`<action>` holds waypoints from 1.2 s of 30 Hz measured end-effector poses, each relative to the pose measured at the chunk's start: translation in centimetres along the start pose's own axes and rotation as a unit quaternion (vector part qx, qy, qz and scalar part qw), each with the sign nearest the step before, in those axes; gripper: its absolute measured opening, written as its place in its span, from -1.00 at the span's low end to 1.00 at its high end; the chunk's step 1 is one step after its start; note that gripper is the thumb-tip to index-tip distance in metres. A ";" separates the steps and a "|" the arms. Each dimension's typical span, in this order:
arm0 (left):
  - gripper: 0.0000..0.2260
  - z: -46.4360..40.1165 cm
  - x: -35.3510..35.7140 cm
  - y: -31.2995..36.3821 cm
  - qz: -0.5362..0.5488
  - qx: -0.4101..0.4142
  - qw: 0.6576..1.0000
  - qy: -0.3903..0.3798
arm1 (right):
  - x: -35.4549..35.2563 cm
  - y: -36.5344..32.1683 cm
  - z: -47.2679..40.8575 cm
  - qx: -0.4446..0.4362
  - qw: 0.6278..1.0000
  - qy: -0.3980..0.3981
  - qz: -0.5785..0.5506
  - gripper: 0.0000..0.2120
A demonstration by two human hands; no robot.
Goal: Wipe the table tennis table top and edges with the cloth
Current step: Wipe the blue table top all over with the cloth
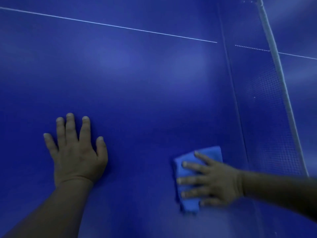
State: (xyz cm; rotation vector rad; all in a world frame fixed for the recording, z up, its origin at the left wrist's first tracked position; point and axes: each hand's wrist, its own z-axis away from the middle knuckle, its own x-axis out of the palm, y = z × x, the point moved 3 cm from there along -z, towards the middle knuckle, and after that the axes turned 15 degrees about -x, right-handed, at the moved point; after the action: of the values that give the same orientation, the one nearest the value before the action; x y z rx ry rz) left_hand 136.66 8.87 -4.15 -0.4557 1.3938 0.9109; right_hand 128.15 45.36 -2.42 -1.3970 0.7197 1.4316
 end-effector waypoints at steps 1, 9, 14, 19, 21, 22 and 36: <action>-0.35 0.0 0.0 0.0 0.000 0.001 1.000 -0.001 | -0.3 3.3 0.0 0.020 1.000 0.001 0.015 -0.50; -0.33 0.1 -0.1 0.0 -0.008 0.009 1.000 0.000 | -4.0 20.0 -1.7 0.465 0.878 0.117 -0.002 -0.36; -0.31 0.0 -0.1 0.1 -0.009 0.017 1.000 0.001 | 0.0 1.5 -3.7 0.245 0.964 0.098 0.033 -0.47; -0.29 0.0 0.0 -0.5 -0.016 0.028 0.999 -0.011 | 1.1 -4.1 -1.8 0.105 0.994 0.041 0.008 -0.49; -0.22 -0.5 -0.3 -0.5 -0.003 0.024 0.999 -0.042 | 0.9 1.2 -1.4 0.204 0.977 0.052 0.029 -0.46; -0.20 -0.7 -0.6 -0.5 0.012 0.018 0.998 -0.060 | 0.3 4.3 -1.1 0.289 0.954 0.076 0.023 -0.43; -0.39 13.1 3.0 1.2 -0.034 0.264 0.964 -0.022 | 0.6 1.0 -3.8 0.592 0.789 0.148 -0.063 -0.40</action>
State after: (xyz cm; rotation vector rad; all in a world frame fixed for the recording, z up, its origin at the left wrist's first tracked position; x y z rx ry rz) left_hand 143.86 20.31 -4.53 -0.0747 1.5009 0.4584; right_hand 128.82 41.67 -3.85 -0.5996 1.3673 0.3838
